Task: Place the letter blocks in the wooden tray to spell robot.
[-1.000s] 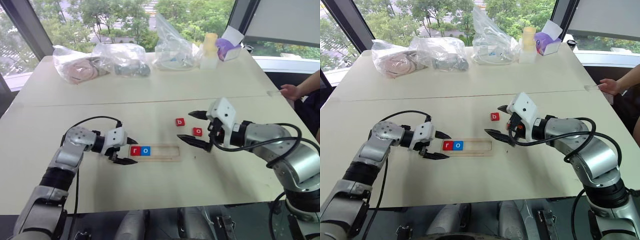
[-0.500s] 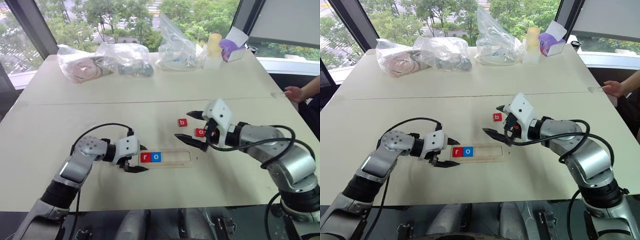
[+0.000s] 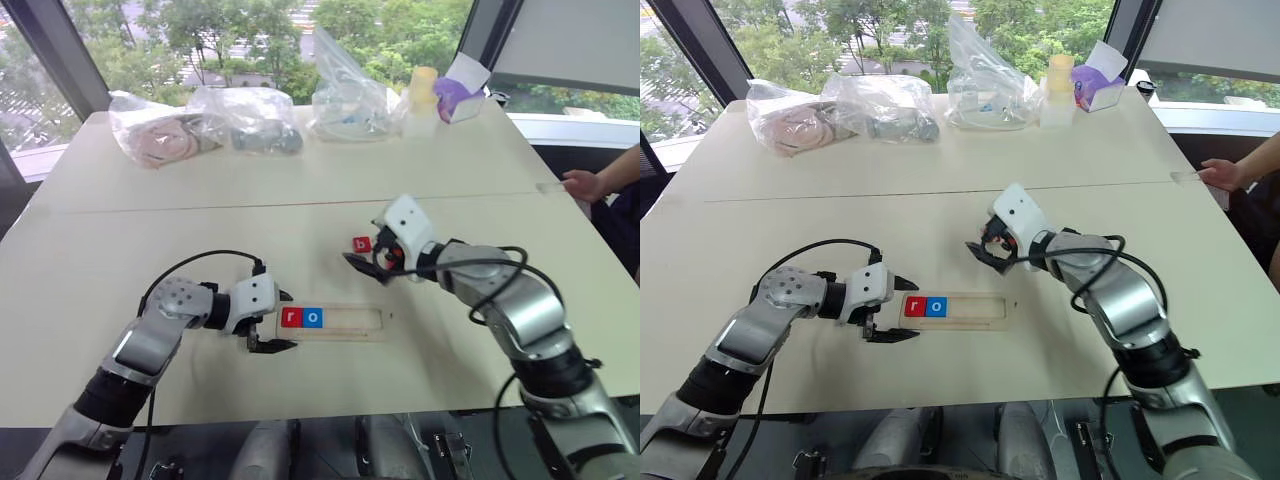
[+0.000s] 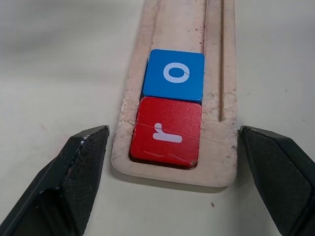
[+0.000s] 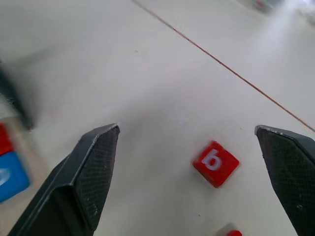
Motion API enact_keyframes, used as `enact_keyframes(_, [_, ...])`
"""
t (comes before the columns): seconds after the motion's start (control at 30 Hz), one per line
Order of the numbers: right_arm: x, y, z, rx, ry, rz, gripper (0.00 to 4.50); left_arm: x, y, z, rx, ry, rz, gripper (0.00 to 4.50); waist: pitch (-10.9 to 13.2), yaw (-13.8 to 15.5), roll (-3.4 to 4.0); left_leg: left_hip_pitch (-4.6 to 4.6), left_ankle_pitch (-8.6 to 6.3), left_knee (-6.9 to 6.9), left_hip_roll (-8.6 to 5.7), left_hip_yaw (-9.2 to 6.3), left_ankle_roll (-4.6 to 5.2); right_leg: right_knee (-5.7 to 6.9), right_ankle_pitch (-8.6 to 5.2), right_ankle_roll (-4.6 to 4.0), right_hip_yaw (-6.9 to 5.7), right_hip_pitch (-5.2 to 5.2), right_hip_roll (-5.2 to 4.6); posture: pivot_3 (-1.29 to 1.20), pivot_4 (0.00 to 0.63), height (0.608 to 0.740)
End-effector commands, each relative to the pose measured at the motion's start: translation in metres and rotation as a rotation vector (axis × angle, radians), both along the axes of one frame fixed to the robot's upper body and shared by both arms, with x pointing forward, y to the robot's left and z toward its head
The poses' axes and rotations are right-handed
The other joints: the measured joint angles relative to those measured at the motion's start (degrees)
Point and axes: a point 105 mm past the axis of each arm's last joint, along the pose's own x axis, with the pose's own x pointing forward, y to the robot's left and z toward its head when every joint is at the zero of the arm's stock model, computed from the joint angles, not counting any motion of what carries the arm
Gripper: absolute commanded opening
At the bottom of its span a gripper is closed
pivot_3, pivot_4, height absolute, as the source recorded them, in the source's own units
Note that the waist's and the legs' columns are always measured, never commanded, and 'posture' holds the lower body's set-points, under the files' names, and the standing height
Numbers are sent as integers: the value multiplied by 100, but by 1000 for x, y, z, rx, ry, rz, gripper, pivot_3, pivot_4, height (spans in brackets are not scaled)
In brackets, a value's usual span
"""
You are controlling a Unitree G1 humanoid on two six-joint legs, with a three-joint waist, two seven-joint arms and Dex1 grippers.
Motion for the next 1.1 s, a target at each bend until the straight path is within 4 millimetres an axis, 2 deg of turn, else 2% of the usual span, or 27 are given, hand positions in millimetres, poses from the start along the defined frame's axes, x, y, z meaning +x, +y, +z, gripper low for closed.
enact_keyframes(0.03, [13,-1,0,29,24,-130,4500,-13,16,-6,16,65,63,4451,0,-49,0,0,0,-2,2,-2,0,0,0,-1,0,-2,1,0,150,740])
enact_keyframes(0.27, [23,6,-19,54,99,-240,4500,-22,59,11,29,43,225,4451,2,-70,5,0,4,-20,11,1,-8,4,7,-14,12,-22,6,0,150,740])
enact_keyframes(0.33, [25,8,-25,60,118,-260,4500,-15,78,17,25,1,313,4451,3,-64,5,0,6,-19,10,0,-10,4,9,-15,8,-21,13,0,150,740])
enact_keyframes(0.43, [31,10,-33,70,142,-294,4500,-9,95,21,30,-27,367,4451,3,-57,5,1,7,-17,9,0,-12,4,9,-16,5,-20,15,0,150,740])
enact_keyframes(0.53, [35,11,-38,97,170,-309,4500,-6,98,30,-16,-59,362,4451,3,-62,5,0,7,-17,8,2,-13,4,10,-15,5,-20,14,0,150,740])
enact_keyframes(0.7, [43,9,-45,113,202,-360,4500,-12,77,56,-206,-29,324,4451,2,-67,4,0,7,-17,8,0,-14,4,10,-16,4,-20,12,0,150,740])
enact_keyframes(0.8, [45,8,-49,129,233,-380,3611,-19,68,58,-242,-3,314,4500,2,-74,4,1,8,-17,8,0,-14,5,11,-16,6,-20,12,0,150,740])
enact_keyframes(0.93, [43,6,-48,122,244,-384,1557,-25,63,61,-249,3,312,4500,2,-79,5,3,8,-18,9,1,-14,6,11,-17,8,-20,13,0,150,740])
enact_keyframes(0.97, [42,4,-47,118,243,-383,1157,-25,63,62,-248,-2,315,4500,2,-74,5,3,8,-19,9,1,-14,7,11,-17,8,-20,13,0,150,740])
enact_keyframes(1.1, [35,-1,-38,101,222,-376,1160,-20,62,69,-264,-23,321,4500,2,-52,5,3,8,-19,8,1,-14,7,10,-17,7,-18,14,0,150,740])
